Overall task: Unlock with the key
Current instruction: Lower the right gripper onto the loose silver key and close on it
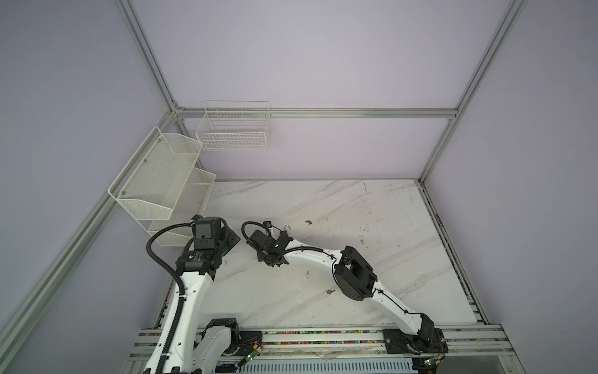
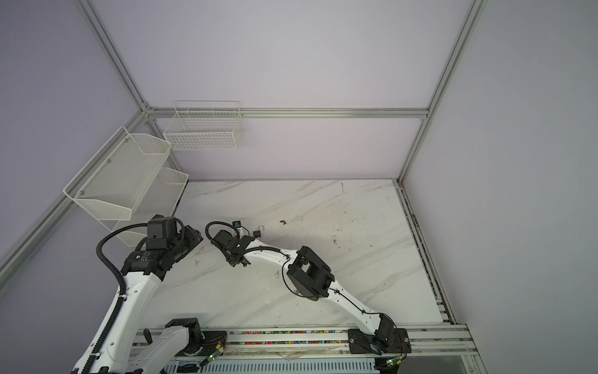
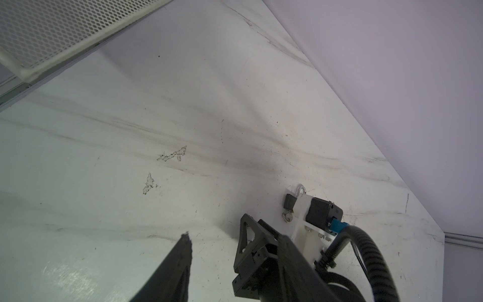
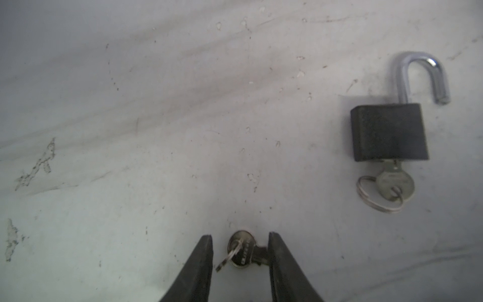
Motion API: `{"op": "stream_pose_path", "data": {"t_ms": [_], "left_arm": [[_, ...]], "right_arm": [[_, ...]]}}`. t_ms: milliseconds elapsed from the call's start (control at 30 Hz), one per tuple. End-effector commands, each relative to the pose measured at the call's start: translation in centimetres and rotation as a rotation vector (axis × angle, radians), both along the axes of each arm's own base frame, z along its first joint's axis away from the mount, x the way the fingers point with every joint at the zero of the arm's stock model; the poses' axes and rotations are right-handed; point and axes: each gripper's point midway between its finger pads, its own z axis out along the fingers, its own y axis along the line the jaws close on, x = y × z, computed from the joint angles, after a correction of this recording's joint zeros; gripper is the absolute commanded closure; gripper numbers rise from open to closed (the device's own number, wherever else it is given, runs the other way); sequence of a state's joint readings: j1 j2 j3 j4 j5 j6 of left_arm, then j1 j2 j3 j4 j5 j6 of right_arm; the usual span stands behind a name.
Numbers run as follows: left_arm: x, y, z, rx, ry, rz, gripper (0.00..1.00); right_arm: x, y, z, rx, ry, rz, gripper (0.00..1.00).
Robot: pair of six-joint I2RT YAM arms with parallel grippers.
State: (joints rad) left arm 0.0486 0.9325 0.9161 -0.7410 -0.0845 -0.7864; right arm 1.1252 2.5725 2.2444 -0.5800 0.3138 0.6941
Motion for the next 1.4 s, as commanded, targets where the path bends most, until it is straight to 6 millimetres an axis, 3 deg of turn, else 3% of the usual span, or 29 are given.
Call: {"op": "stream_pose_path", "data": {"t_ms": [0,300,600,767,900,1367], "left_arm": [[-0.1,0.0,-0.8,-0.018,-0.005,0.008,0.47],[0.1,-0.1,-1.0,-0.031,-0.008,0.003,0.47],[0.3,-0.6,-1.1,-0.054,-0.009,-0.014,0.47],[0.3,-0.5,-0.8,-0.063,-0.022,0.002,0.47],[0.1,-0.2,-0.5,-0.051,-0.030,0.015,0.47],[0.6,-0.6,-0.7,-0.060,-0.026,-0.014,0.46]], "right_arm": [[-0.1,-0.8,-1.2,-0.078,-0.010,-0.005,0.62],[-0.2,-1.5,-1.6,-0.127,-0.011,0.009,0.63],[-0.9,-3.8,0.9,-0.154,0.002,0.065,0.63],[-1.6,-2.5,2.5,-0.075,0.027,0.110,0.61],[-1.5,-1.9,2.1,-0.062,0.038,0.100,0.58],[-0.8,-2.3,0.8,-0.092,0.034,0.052,0.63]]}}
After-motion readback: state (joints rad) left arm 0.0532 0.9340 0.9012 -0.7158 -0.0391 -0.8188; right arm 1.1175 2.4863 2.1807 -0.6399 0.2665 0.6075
